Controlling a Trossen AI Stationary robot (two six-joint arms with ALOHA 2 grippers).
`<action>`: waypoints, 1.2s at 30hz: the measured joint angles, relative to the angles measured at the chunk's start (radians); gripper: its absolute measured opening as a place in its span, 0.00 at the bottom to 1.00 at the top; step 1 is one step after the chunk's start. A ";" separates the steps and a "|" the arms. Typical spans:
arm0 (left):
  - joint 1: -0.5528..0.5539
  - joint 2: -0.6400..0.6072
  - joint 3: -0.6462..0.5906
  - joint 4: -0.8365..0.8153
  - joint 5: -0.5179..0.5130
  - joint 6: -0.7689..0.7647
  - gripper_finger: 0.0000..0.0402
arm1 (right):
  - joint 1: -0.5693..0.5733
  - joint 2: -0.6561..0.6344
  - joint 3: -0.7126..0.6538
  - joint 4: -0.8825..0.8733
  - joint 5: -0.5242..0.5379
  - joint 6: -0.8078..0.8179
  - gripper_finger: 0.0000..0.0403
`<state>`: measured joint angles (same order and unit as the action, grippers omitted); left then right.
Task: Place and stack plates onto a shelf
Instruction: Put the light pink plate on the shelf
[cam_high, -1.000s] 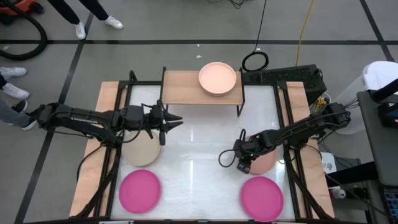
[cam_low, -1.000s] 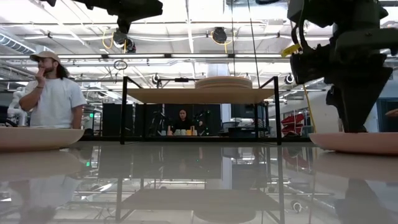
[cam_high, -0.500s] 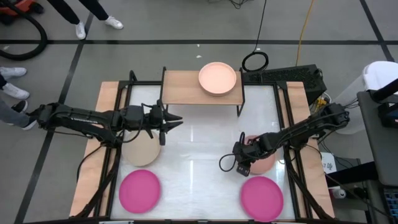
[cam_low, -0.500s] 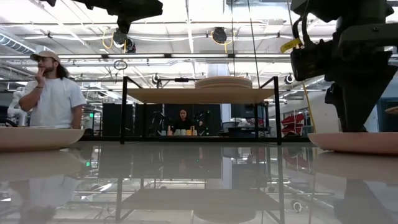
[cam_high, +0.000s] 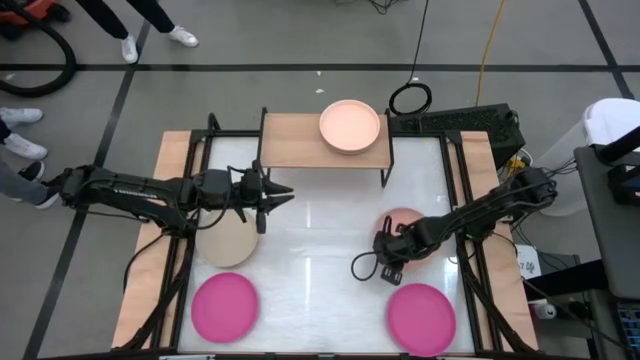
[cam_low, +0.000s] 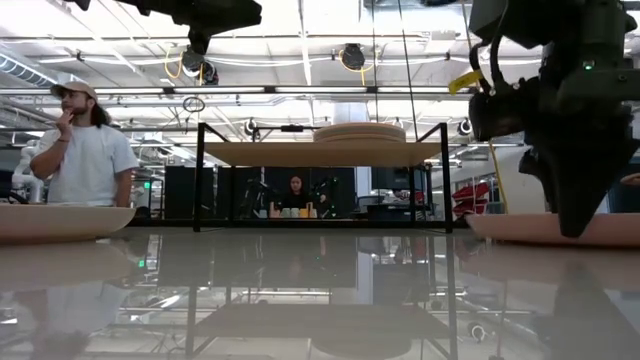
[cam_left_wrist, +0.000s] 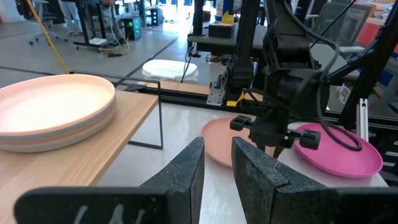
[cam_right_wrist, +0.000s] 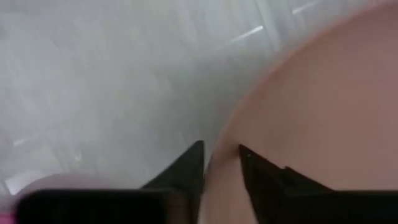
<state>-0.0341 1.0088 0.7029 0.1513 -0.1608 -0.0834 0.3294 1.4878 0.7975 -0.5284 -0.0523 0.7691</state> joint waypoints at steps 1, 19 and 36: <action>0.000 0.000 0.000 0.000 0.000 0.000 0.22 | 0.000 -0.008 0.003 0.000 -0.002 -0.003 0.15; -0.001 -0.170 0.000 -0.017 -0.062 0.049 0.22 | -0.012 -0.129 0.466 0.009 0.176 -0.530 0.00; 0.000 -0.338 0.000 -0.120 -0.189 0.108 0.22 | -0.362 0.219 0.763 0.235 0.128 -1.407 0.00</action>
<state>-0.0341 0.6710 0.7029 0.0317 -0.3502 0.0242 -0.0329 1.7070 1.5605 -0.2934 0.0757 -0.6375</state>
